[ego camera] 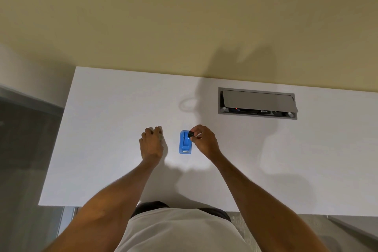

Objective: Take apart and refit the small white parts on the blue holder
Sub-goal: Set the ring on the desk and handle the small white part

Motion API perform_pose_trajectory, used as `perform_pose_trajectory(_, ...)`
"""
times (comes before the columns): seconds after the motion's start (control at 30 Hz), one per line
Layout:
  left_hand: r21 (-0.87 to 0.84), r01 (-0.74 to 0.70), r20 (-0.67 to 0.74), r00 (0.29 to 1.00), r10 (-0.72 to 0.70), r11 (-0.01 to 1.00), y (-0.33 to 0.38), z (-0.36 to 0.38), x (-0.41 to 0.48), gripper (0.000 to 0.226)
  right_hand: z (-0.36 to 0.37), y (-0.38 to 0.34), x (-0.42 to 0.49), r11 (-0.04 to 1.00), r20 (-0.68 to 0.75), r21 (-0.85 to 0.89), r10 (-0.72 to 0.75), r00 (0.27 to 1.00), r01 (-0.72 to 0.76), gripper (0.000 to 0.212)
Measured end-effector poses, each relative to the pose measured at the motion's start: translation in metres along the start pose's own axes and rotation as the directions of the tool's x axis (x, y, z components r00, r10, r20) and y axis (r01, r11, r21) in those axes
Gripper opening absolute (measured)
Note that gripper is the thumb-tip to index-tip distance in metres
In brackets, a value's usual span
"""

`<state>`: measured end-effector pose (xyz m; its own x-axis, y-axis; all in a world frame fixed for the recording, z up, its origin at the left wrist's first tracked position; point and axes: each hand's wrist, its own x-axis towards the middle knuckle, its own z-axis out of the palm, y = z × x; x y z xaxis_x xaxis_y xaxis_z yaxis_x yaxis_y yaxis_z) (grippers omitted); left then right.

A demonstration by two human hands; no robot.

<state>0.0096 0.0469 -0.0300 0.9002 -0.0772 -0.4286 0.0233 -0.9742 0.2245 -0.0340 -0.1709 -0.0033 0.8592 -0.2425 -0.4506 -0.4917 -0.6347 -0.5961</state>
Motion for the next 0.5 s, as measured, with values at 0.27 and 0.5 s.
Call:
perform_pose_trajectory(0.27, -0.14, 0.007, -0.031, 0.999, -0.011, 0.99, 0.002, -0.004, -0.01, 0.053, -0.004, 0.001, -0.013, 0.999, -0.027, 0.032, -0.011, 1.0, 0.012, 0.023)
perform_pose_trajectory(0.5, -0.379, -0.21, -0.047, 0.977, 0.208, 0.901, 0.035, -0.018, -0.024, 0.049, -0.013, -0.006, -0.02, 0.999, -0.093, 0.012, -0.052, 0.994, 0.053, 0.016)
